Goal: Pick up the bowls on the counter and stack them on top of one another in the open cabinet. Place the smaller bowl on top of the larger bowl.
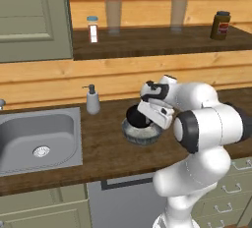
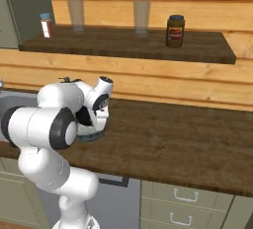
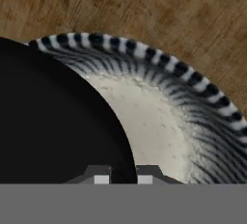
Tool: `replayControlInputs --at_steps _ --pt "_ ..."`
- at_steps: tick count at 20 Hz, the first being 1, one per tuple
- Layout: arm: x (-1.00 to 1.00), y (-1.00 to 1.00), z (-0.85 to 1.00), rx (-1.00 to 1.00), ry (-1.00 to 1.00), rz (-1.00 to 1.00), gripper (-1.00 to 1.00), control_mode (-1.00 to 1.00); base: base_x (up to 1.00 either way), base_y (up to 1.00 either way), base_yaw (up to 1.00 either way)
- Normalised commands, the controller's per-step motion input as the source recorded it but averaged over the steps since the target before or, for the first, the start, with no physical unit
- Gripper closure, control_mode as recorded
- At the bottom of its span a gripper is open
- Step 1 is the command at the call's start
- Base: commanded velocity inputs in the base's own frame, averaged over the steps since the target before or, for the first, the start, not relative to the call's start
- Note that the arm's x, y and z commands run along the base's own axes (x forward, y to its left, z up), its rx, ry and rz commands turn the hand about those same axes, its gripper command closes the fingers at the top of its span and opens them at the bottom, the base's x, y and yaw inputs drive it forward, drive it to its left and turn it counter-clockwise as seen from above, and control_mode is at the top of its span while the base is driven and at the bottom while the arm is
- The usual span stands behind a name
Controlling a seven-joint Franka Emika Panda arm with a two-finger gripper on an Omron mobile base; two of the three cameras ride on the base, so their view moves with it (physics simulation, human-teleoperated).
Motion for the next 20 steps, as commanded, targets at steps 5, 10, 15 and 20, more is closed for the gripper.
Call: replayControlInputs --at_steps 5,10,15,20 --pt "-0.38 0.00 0.48 0.00 -0.12 0.00 -1.00 -1.00 0.00 0.00 0.00" --pt "-0.64 -0.19 -0.02 -0.01 0.00 0.00 -1.00 -1.00 0.00 0.00 0.00" --pt "-0.33 -0.24 -0.43 -0.04 0.01 0.01 -1.00 -1.00 0.00 0.00 0.00" --pt "0.09 0.03 -0.28 -0.04 0.00 0.00 -1.00 -1.00 0.00 0.00 0.00"
